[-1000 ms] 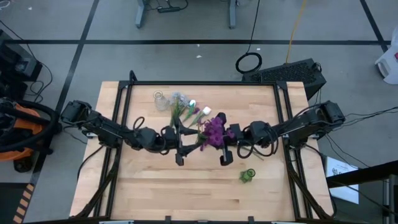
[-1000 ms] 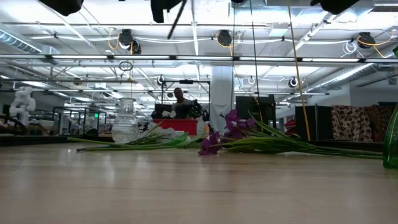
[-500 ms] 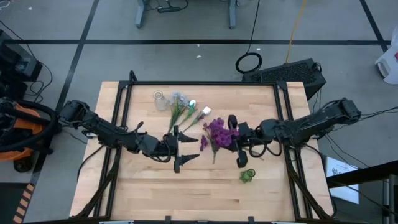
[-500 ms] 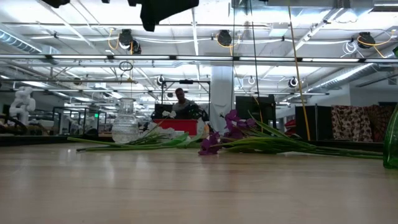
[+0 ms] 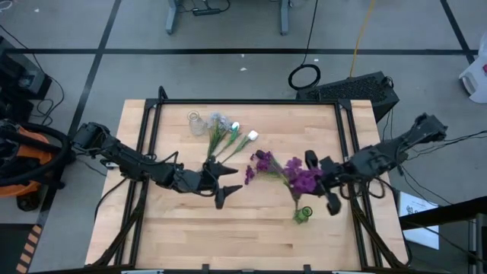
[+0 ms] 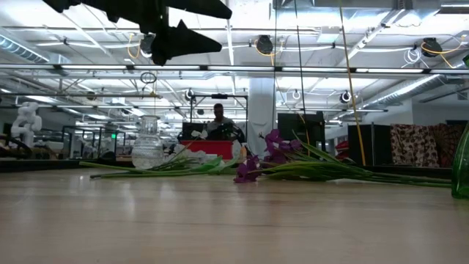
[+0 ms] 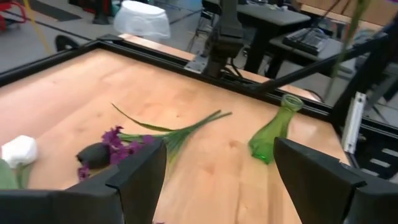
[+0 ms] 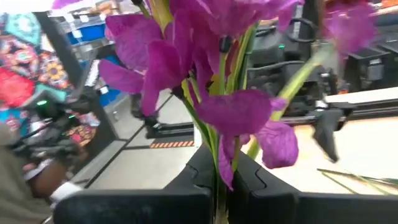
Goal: Sort flowers into vase by color
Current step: Put the left purple flower into the green vase
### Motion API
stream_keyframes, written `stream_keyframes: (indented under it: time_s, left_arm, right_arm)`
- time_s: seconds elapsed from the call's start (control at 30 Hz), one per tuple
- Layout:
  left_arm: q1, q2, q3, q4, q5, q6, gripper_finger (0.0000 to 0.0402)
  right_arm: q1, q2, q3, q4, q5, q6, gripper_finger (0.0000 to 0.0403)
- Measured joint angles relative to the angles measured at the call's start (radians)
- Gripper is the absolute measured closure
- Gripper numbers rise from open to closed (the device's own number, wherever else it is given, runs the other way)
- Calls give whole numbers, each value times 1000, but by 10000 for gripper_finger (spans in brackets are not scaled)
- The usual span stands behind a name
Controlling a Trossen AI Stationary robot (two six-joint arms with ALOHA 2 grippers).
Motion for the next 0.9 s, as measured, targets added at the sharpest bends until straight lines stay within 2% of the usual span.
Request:
stream_keyframes:
  time_s: [0.13, 0.33, 0.43, 0.7, 0.9]
  left_arm:
    - [5, 1, 0, -3, -16, 26, 102]
    - [21, 1, 0, -9, -10, 53, 102]
    - [24, 1, 0, -19, -7, 57, 102]
    - [27, 1, 0, -20, -4, 54, 102]
    - [26, 1, 0, -51, -4, 51, 102]
  right_arm:
    - [53, -52, 0, -35, 25, -3, 399]
    - [135, -64, 0, -194, 293, 11, 399]
    - [168, -50, 0, -206, 392, 27, 399]
    - [239, -45, 0, -178, 423, 109, 399]
    - [325, -44, 4, -164, 510, 159, 399]
